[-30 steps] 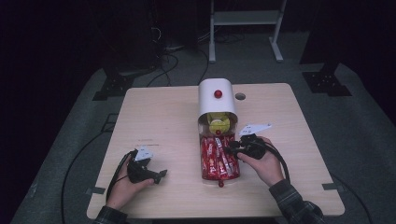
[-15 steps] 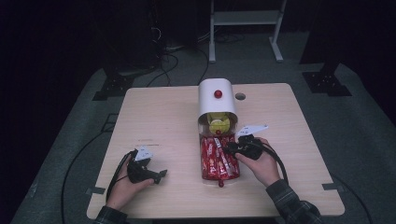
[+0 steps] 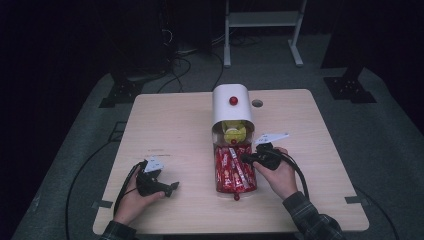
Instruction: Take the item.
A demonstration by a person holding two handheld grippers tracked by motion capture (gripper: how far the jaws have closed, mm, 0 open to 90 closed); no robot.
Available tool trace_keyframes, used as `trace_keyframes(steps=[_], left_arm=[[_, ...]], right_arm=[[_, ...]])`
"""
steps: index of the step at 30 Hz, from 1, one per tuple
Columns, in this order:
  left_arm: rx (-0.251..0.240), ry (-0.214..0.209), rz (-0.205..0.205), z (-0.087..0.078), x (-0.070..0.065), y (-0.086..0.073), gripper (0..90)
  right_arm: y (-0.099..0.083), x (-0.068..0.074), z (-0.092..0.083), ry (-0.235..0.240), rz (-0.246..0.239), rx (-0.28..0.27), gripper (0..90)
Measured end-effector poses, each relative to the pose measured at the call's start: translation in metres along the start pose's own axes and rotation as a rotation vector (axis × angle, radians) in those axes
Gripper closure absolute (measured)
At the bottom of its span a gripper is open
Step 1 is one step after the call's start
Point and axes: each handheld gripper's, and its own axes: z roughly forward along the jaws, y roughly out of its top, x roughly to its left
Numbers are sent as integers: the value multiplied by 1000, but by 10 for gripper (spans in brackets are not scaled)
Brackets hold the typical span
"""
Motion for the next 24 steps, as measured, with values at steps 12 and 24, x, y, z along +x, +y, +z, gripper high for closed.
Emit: trace_keyframes(steps=[12, 24], left_arm=[[0, 0, -1, 0, 0, 0, 0], [0, 0, 0, 0, 0, 0, 0]], right_arm=[[1, 1, -13, 43, 40, -7, 872], [-3, 2, -28, 57, 47, -9, 873]])
